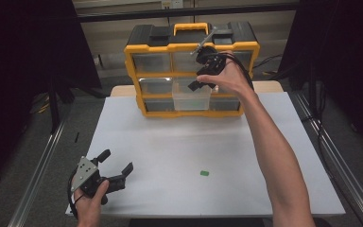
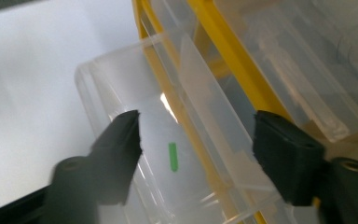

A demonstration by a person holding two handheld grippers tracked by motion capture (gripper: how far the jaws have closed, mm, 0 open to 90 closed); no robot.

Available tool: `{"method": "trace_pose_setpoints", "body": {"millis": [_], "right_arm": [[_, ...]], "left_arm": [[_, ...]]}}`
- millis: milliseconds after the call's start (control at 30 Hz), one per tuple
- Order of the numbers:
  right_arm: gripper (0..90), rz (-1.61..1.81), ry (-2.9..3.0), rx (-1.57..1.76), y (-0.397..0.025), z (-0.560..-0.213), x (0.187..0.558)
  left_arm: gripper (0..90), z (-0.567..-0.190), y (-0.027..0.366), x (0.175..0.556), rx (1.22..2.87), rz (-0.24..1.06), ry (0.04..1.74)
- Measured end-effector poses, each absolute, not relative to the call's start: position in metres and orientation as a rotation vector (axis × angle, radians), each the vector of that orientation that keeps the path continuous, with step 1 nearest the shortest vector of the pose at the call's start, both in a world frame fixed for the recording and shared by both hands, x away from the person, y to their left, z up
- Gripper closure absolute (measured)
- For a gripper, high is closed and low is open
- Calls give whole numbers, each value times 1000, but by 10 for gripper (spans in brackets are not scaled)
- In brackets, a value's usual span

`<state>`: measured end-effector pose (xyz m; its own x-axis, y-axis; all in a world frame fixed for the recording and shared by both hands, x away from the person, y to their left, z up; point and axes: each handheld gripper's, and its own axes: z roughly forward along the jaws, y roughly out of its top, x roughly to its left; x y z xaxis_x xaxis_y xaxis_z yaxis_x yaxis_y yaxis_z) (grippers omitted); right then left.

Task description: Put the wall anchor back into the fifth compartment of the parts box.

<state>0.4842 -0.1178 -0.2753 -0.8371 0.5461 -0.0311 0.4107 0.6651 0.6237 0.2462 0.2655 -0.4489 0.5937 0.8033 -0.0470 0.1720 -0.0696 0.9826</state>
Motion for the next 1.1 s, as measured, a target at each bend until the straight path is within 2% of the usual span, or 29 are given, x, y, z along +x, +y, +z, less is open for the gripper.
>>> {"method": "trace_pose_setpoints", "body": {"millis": [33,133,300,733,1100], "right_arm": [[289,950,2668,764,-120,-275,483],[122,1012,2616,775,-124,-278,478],[43,1136,2532,785,-133,-284,469],[23,1284,2335,803,-163,-294,442],[21,1422,2203,877,-196,-323,408]], "left_arm": [[38,-449,265,246,1583,634,841],[38,-449,265,246,1585,636,839],[38,-448,266,246,1577,640,848],[34,-448,266,246,1595,634,846],[34,-449,267,246,1592,640,851]]}}
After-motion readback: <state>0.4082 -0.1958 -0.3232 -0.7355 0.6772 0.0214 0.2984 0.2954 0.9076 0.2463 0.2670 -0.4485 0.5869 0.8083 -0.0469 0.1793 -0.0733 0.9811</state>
